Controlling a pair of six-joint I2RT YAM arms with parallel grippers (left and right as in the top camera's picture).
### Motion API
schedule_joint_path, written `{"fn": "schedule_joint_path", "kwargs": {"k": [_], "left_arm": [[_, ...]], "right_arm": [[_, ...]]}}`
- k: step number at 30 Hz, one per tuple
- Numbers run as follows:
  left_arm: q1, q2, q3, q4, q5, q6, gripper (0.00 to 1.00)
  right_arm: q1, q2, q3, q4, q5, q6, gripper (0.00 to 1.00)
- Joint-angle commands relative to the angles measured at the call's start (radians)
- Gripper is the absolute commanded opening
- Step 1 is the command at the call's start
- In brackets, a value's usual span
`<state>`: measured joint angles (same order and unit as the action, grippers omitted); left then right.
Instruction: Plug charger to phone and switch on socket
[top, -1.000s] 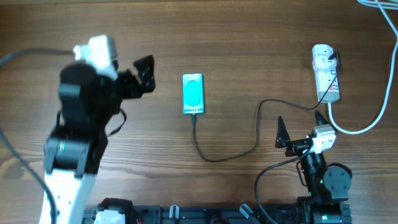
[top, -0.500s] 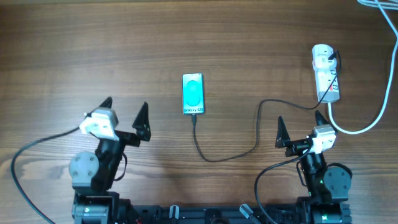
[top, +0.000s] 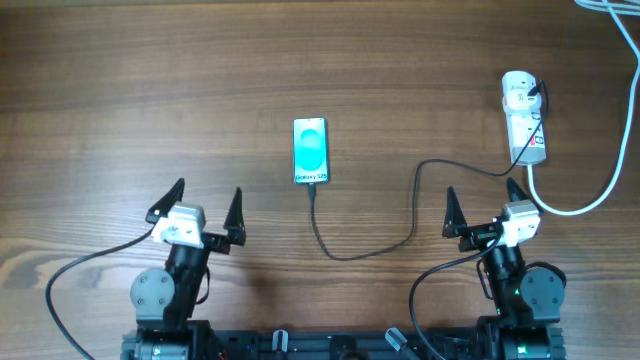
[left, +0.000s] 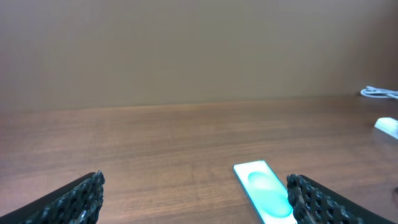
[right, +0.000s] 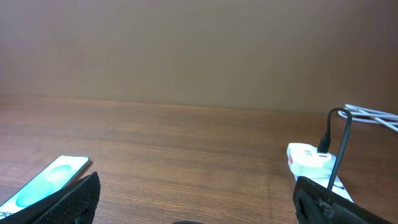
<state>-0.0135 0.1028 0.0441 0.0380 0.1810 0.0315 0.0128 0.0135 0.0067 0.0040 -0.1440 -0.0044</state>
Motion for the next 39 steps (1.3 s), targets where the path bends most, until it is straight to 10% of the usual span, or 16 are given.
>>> {"fn": "schedule_joint_path", "kwargs": {"k": [1,39], "left_arm": [[0.005,-0.063,-0.039,-0.022,-0.015,0.021,1.00],[0.005,-0.100,-0.039,-0.100,-0.018,0.014,1.00]], "right_arm": [[0.006,-0.010,-0.002,0.003,0.018,0.012,1.00],[0.006,-0.010,-0.002,0.003,0.018,0.011,1.00]]}}
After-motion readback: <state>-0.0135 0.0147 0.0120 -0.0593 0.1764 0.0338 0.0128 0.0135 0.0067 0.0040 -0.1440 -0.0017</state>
